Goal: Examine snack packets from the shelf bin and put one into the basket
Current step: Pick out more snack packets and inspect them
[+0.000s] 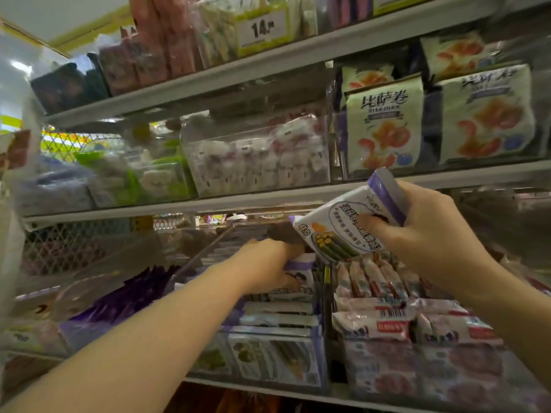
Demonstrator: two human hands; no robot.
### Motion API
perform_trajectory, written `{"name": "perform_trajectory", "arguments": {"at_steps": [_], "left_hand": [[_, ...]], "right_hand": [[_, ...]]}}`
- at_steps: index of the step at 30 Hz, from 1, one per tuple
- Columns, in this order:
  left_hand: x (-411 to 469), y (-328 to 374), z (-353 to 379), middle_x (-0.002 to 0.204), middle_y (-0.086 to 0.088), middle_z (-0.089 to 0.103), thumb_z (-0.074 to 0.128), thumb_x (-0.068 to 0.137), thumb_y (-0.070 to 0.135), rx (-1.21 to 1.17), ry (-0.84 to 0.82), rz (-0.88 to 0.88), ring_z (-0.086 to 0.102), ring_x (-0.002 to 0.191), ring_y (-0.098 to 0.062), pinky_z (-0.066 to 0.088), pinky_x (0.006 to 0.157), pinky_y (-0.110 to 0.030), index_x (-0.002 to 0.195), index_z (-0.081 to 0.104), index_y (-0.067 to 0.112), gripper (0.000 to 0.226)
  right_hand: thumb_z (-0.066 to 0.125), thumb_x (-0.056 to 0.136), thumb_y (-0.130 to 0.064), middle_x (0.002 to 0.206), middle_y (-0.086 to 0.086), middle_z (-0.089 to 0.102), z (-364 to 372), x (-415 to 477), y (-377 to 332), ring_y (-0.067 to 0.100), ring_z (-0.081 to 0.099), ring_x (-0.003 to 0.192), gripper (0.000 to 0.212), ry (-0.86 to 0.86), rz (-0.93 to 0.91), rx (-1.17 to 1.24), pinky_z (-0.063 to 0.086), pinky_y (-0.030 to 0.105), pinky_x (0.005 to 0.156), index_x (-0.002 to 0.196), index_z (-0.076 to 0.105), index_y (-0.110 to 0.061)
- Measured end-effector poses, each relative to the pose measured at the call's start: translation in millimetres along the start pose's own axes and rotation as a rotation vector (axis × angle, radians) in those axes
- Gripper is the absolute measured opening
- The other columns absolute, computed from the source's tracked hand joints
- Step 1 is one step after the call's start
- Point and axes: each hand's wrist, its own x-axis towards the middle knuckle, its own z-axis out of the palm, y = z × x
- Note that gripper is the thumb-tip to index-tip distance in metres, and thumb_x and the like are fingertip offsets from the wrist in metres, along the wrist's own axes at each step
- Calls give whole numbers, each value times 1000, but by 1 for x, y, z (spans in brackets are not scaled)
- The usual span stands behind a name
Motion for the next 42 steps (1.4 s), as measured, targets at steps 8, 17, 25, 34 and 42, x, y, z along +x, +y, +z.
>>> {"name": "perform_trajectory", "arguments": {"at_steps": [8, 17, 25, 34, 42], "left_hand": [[-14, -38, -13, 76, 10, 56, 69, 85, 38, -18, 4, -158, 52, 68, -7, 36, 56, -23, 77, 49, 25, 25], [-22, -38, 1, 98, 1, 68, 69, 83, 21, -217, 71, -196, 64, 92, -22, 54, 80, -41, 101, 61, 16, 21], [-26, -51, -2, 118, 7, 61, 69, 85, 15, -293, 129, -165, 59, 106, -11, 51, 90, -28, 126, 56, 24, 44], [-46, -22, 0, 117, 6, 66, 60, 93, 29, 48, -182, 45, 61, 107, -15, 51, 93, -34, 121, 64, 28, 29], [-29, -9, 9, 122, -8, 62, 48, 96, 6, 409, -349, 7, 57, 111, -29, 37, 90, -36, 126, 58, 13, 32]], "right_hand": [[70, 82, -22, 75, -9, 69, 4, 17, -8, 0, 64, 72, 6, -89, -77, 110, 50, 15, 56, 86, 65, -25], [65, 81, -31, 62, -1, 61, 42, 33, -22, 12, 57, 53, 15, -439, -113, -201, 45, 31, 50, 72, 58, -20], [59, 85, -33, 73, -10, 52, 82, 42, -22, 10, 49, 63, 9, -501, -206, -567, 37, 28, 54, 86, 53, -27], [60, 85, -36, 70, -10, 45, 85, 54, -22, 11, 46, 62, 24, -596, -200, -651, 32, 25, 50, 74, 41, -28], [59, 87, -34, 71, -9, 43, 87, 53, -25, 17, 48, 68, 19, -604, -224, -690, 32, 27, 51, 81, 43, -27]]}}
